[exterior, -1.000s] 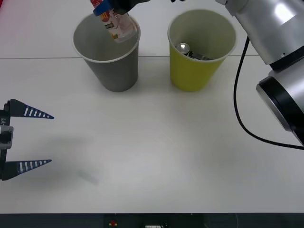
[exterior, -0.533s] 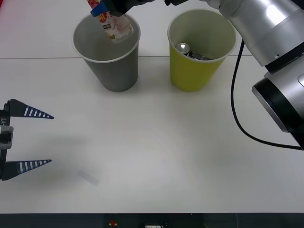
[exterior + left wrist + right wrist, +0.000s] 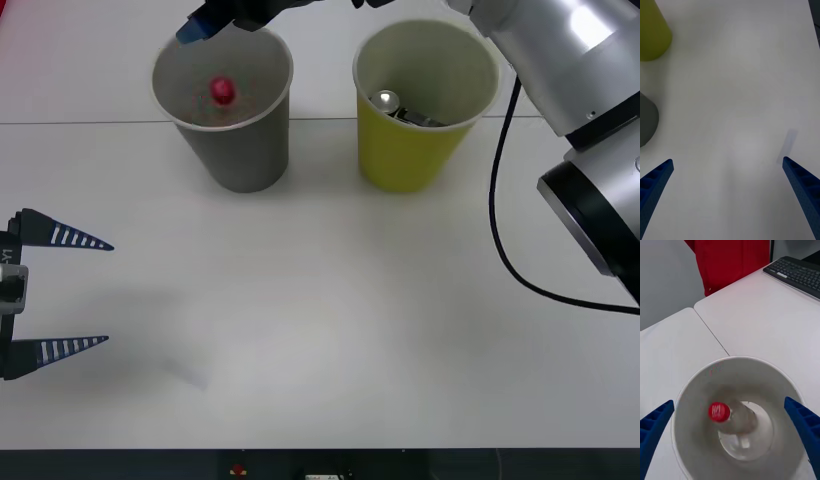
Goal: Put the can into the green bin and the plastic bottle into the gray bin
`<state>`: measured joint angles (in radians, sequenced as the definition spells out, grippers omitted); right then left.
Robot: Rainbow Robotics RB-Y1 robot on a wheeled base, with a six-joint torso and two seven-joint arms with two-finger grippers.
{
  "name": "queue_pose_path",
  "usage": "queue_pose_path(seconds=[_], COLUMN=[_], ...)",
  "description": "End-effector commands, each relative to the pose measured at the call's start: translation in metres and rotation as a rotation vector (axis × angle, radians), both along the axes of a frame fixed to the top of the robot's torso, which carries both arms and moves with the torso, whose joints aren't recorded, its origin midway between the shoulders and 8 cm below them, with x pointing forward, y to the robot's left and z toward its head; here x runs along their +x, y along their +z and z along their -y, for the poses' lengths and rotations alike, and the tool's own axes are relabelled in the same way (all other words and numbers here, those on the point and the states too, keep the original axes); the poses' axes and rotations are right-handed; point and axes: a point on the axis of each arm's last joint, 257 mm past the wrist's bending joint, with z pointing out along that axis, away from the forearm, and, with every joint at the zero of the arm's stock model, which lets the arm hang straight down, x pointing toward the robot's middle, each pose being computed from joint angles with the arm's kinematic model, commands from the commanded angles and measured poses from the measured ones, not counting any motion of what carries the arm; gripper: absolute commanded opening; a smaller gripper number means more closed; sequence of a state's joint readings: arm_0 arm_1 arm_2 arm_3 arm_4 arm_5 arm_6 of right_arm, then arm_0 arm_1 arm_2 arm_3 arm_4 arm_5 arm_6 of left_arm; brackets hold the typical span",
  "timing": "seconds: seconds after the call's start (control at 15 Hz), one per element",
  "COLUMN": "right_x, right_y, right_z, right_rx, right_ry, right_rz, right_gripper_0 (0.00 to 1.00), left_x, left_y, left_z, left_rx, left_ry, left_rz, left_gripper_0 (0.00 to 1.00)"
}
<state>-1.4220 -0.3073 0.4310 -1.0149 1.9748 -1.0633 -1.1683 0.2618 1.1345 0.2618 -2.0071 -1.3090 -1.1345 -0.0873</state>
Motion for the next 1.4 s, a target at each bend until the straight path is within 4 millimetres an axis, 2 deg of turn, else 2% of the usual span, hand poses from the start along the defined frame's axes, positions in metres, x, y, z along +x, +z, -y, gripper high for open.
queue_pose_path(seconds=[0.07, 0.27, 0.47, 0.6, 0.87, 1.2, 1.4], right_x=[-0.004, -0.01, -0.019, -0.032, -0.07, -0.124, -0.148], right_y=[0.004, 0.009, 0.003, 0.003, -0.003, -0.032, -0.052], right_z=[0.011, 0.03, 0.052, 0.075, 0.123, 0.188, 0.22], right_rx=[0.005, -0.01, 0.007, -0.01, -0.036, -0.043, -0.061], right_ry=[0.03, 0.041, 0.053, 0.064, 0.099, 0.113, 0.167], right_rz=[-0.016, -0.006, 0.024, 0.049, 0.089, 0.137, 0.167], right_gripper_0=[1.0, 1.0, 1.0, 1.0, 1.0, 1.0, 1.0], left_x=[0.0, 0.0, 0.0, 0.0, 0.0, 0.0, 0.0], left_y=[0.0, 0.0, 0.0, 0.0, 0.0, 0.0, 0.0], left_z=[0.0, 0.0, 0.0, 0.0, 0.0, 0.0, 0.0], left_rx=[0.0, 0.0, 0.0, 0.0, 0.0, 0.0, 0.0], left_ry=[0.0, 0.0, 0.0, 0.0, 0.0, 0.0, 0.0], left_rz=[0.0, 0.0, 0.0, 0.0, 0.0, 0.0, 0.0], left_gripper_0=[1.0, 1.0, 1.0, 1.0, 1.0, 1.0, 1.0])
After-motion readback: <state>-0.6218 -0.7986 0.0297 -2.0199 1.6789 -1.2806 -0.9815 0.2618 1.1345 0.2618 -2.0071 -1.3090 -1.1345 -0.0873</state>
